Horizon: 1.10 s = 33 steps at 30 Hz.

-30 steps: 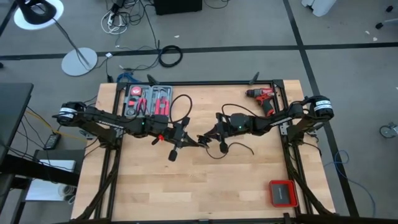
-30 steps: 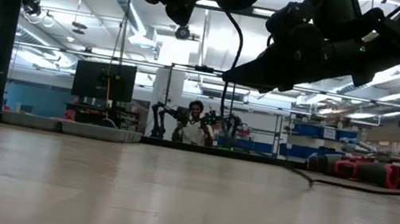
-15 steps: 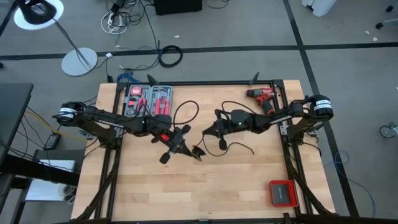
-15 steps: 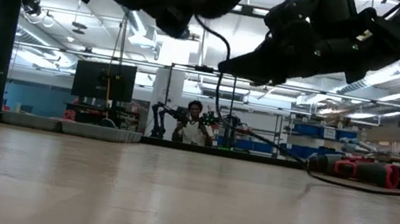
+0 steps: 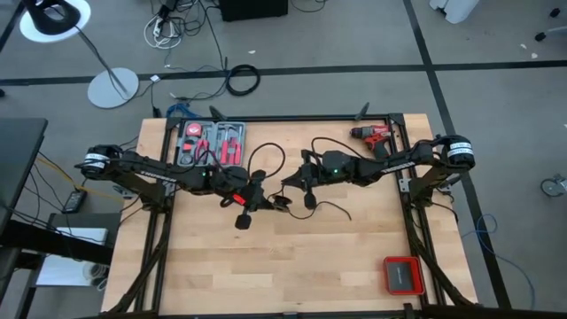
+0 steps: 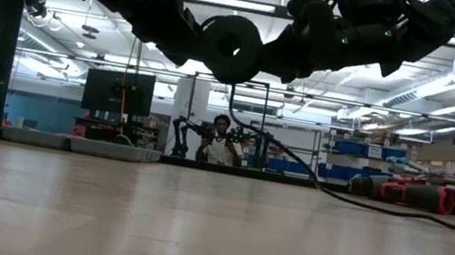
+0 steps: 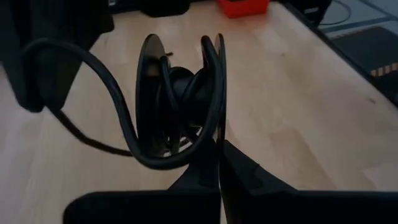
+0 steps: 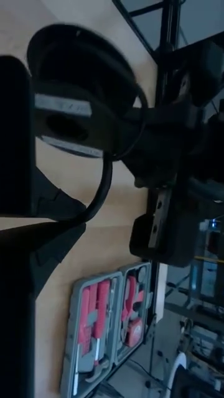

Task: Coil cords
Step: Uncoil the black wire from the black spool

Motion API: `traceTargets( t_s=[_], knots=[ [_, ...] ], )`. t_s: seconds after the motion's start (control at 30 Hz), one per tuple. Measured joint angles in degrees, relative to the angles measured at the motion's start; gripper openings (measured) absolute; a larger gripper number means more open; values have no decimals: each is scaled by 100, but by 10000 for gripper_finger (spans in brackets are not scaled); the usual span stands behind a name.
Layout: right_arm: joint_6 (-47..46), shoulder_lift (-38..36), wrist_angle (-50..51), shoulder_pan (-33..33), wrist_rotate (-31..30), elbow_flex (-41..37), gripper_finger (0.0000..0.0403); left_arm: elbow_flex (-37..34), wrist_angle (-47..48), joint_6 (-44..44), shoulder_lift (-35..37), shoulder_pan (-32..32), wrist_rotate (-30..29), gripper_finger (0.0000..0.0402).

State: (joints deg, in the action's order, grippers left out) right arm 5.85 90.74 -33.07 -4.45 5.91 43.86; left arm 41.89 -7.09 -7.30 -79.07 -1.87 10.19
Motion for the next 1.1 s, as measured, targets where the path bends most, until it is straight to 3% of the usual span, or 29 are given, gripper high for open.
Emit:
traceTargets(
  t_s=[0.4, 0.73, 1.1],
  knots=[
    [-67, -465, 416, 100, 164, 2, 2, 0, 579, 9, 0, 0, -267, 0],
    [-303, -1575, 2611, 608, -430, 2, 2, 0, 699, -19, 0, 0, -445, 0],
    [-2439, -1918, 5242, 1107, -441, -62, 23, 0, 385, -145, 0, -16, -451, 0]
  ],
)
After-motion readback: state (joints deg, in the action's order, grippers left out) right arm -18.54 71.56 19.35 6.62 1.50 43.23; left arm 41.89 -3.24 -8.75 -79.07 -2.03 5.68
